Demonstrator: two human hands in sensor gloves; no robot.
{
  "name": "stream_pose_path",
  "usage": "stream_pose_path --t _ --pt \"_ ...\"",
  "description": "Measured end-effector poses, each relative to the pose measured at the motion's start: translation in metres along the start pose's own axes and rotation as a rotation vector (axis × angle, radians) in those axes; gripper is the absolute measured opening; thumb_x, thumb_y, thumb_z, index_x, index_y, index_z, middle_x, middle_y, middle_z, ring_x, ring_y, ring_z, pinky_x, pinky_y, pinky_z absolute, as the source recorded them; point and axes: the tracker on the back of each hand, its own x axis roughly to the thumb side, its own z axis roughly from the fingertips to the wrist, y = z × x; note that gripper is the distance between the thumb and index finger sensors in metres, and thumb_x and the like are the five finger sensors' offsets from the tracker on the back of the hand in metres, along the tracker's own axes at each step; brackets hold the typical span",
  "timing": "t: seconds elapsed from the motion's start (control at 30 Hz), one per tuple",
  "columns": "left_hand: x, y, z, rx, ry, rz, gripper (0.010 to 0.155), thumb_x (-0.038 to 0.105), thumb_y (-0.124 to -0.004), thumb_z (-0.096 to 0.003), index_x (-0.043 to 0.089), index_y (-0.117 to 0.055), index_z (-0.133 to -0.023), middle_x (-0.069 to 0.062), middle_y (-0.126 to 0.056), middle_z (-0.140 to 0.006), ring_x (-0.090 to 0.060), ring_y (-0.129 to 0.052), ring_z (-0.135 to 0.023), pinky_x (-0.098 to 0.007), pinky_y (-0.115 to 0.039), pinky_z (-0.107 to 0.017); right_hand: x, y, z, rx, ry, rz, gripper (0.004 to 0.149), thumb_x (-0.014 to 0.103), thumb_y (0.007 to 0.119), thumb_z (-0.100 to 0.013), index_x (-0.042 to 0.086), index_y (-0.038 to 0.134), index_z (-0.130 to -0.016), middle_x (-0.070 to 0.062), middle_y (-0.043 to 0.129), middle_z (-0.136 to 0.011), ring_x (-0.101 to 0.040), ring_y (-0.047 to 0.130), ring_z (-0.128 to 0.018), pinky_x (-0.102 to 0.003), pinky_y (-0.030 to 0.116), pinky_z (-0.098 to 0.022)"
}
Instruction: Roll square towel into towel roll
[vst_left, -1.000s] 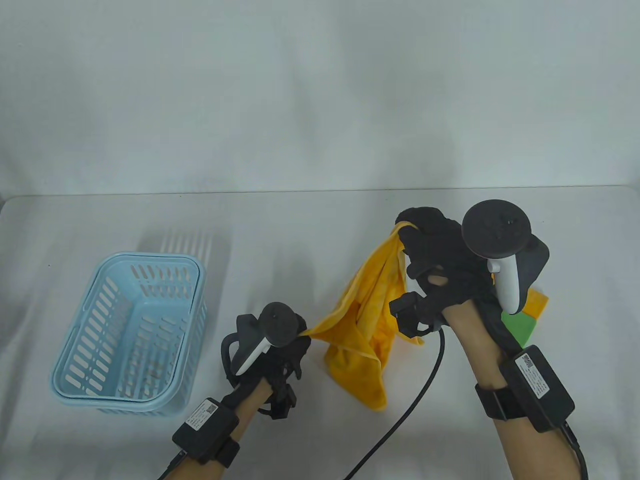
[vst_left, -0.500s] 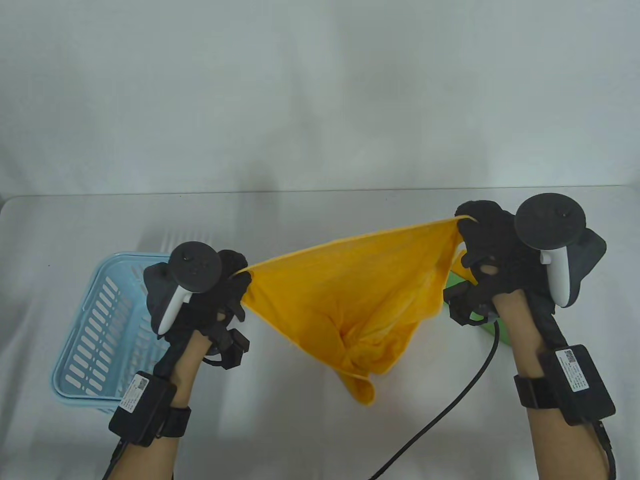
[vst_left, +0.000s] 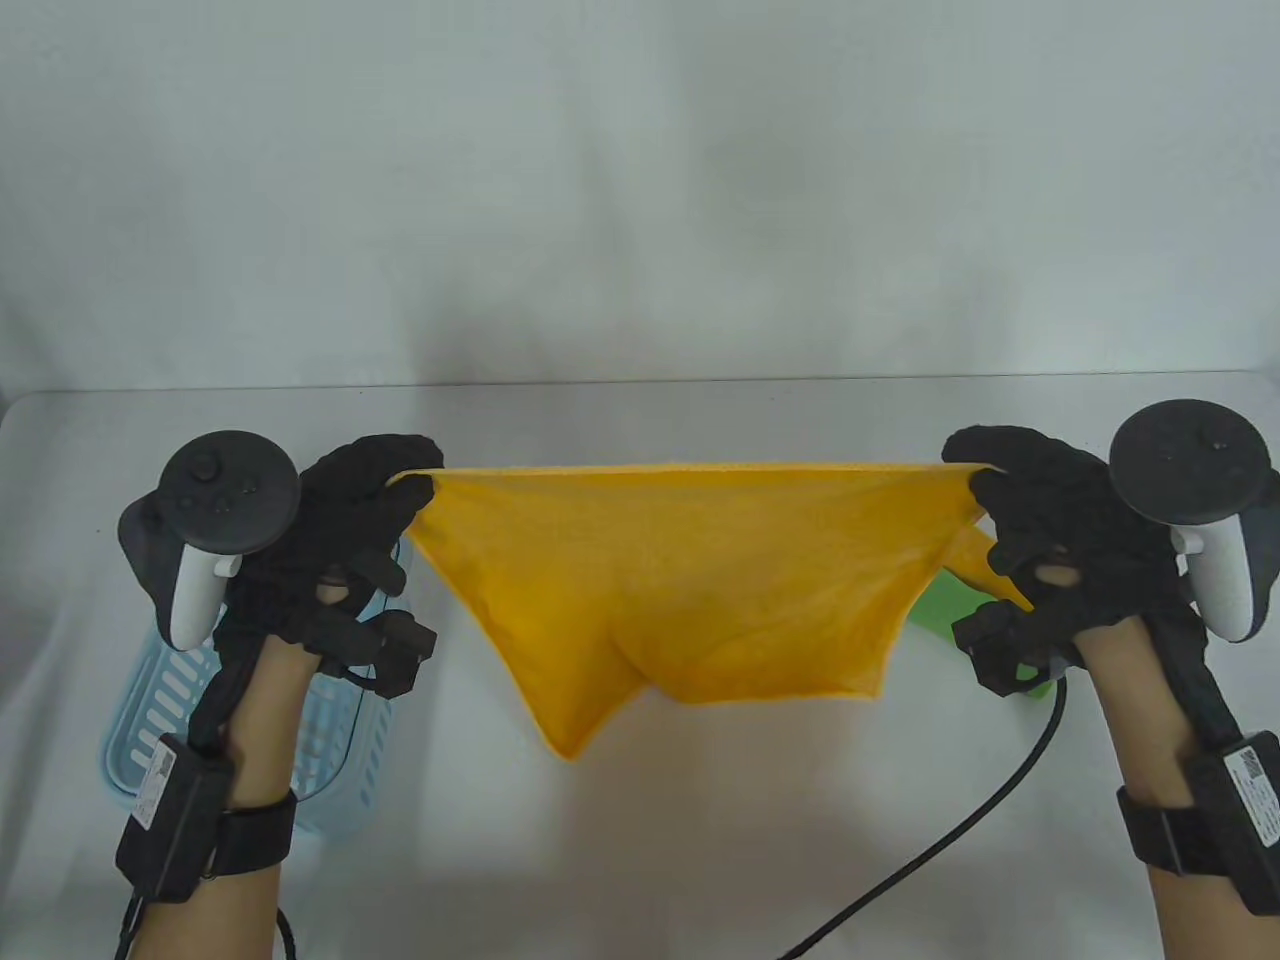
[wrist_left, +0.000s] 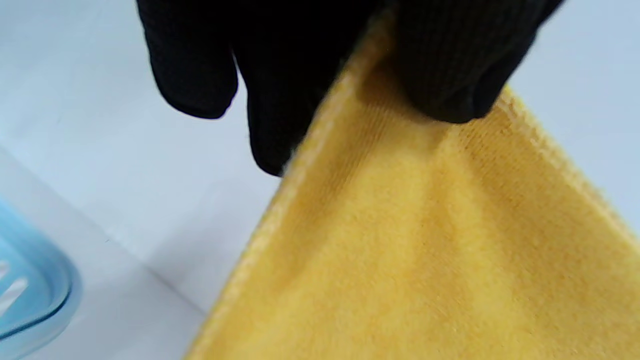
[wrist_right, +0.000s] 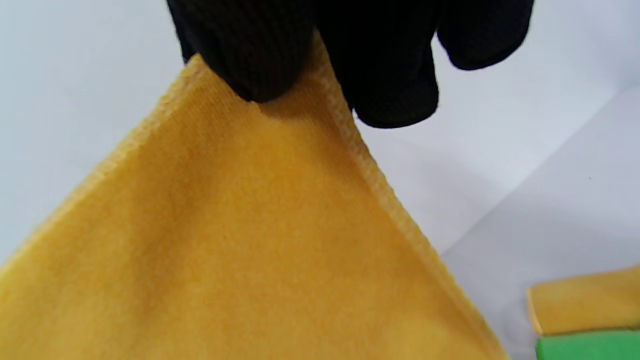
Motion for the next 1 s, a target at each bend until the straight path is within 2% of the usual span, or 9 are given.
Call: stream_pose_path --t 0.17,0.3,0.37,0.5,0.6,0.7,0.87,0.93,1.0 --pt "0.025 0.024 0.007 0.058 -0.065 -0.004 0.041 0.037 -0.083 -0.0407 0.036 -0.087 -0.081 0.01 -0.095 -0.075 -0.02 -0.102 -0.069 -0.052 -0.075 -0.065 0.013 -0.024 0.016 -0.068 -0.052 -0.038 0.04 0.028 0.085 -0.036 0.033 0.087 -0.075 0.003 0.096 -0.069 -0.027 0.092 -0.069 -0.055 0.07 -0.06" --pt "0.034 0.029 -0.003 0.09 -0.053 -0.052 0.04 0.037 -0.083 -0.0407 0.036 -0.088 -0.081 0.01 -0.096 -0.074 -0.02 -0.102 -0.068 -0.052 -0.075 -0.065 0.021 -0.028 0.009 -0.124 -0.056 -0.008 0.04 0.028 0.085 -0.036 0.033 0.087 -0.076 0.002 0.095 -0.069 -0.026 0.092 -0.069 -0.055 0.069 -0.061" --pt "0.032 0.023 -0.017 0.079 -0.018 -0.119 0.04 0.037 -0.083 -0.0407 0.036 -0.088 -0.081 0.01 -0.096 -0.074 -0.02 -0.102 -0.068 -0.052 -0.075 -0.065 0.02 -0.019 -0.004 -0.138 -0.027 0.043 0.04 0.029 0.085 -0.036 0.033 0.087 -0.076 0.003 0.095 -0.068 -0.026 0.092 -0.069 -0.055 0.069 -0.061" --pt "0.013 -0.003 -0.054 0.049 0.106 -0.242 0.04 0.037 -0.082 -0.0399 0.038 -0.088 -0.079 0.011 -0.095 -0.074 -0.019 -0.102 -0.068 -0.051 -0.075 -0.066 0.002 0.025 -0.048 -0.124 0.083 0.196 0.039 0.033 0.084 -0.035 0.034 0.086 -0.074 0.004 0.095 -0.066 -0.025 0.092 -0.068 -0.055 0.069 -0.061" --pt "-0.009 -0.03 -0.075 0.029 0.213 -0.307 0.04 0.037 -0.082 -0.0392 0.04 -0.088 -0.078 0.013 -0.095 -0.075 -0.018 -0.101 -0.071 -0.051 -0.075 -0.066 -0.015 0.061 -0.076 -0.125 0.154 0.223 0.039 0.035 0.083 -0.034 0.035 0.086 -0.073 0.006 0.093 -0.069 -0.025 0.091 -0.071 -0.054 0.069 -0.061" --pt "-0.019 -0.043 -0.084 0.038 0.266 -0.3 0.039 0.036 -0.082 -0.0388 0.041 -0.088 -0.077 0.013 -0.094 -0.077 -0.018 -0.101 -0.073 -0.05 -0.075 -0.066 -0.02 0.077 -0.094 -0.149 0.184 0.2 0.038 0.036 0.083 -0.034 0.036 0.086 -0.072 0.005 0.09 -0.077 -0.027 0.089 -0.076 -0.054 0.069 -0.061" --pt "0.02 -0.002 -0.083 0.139 0.17 -0.188 0.04 0.037 -0.081 -0.0398 0.041 -0.086 -0.079 0.013 -0.092 -0.081 -0.018 -0.098 -0.077 -0.051 -0.073 -0.068 0.005 0.042 -0.096 -0.277 0.145 -0.024 0.038 0.035 0.082 -0.035 0.039 0.085 -0.073 0.005 0.087 -0.083 -0.027 0.086 -0.079 -0.054 0.067 -0.063" --pt "0.033 0.012 -0.077 0.148 0.129 -0.176 0.04 0.037 -0.081 -0.0401 0.041 -0.086 -0.079 0.013 -0.091 -0.082 -0.018 -0.098 -0.078 -0.051 -0.073 -0.068 0.011 0.028 -0.091 -0.287 0.123 -0.074 0.038 0.035 0.082 -0.036 0.04 0.084 -0.073 0.005 0.085 -0.084 -0.027 0.085 -0.08 -0.054 0.067 -0.064" --pt "0.037 0.014 -0.07 0.14 0.117 -0.187 0.04 0.037 -0.081 -0.0403 0.041 -0.086 -0.079 0.013 -0.091 -0.083 -0.019 -0.097 -0.078 -0.051 -0.073 -0.068 0.011 0.022 -0.085 -0.274 0.109 -0.081 0.038 0.034 0.081 -0.036 0.04 0.084 -0.074 0.005 0.085 -0.084 -0.028 0.085 -0.081 -0.055 0.066 -0.064"
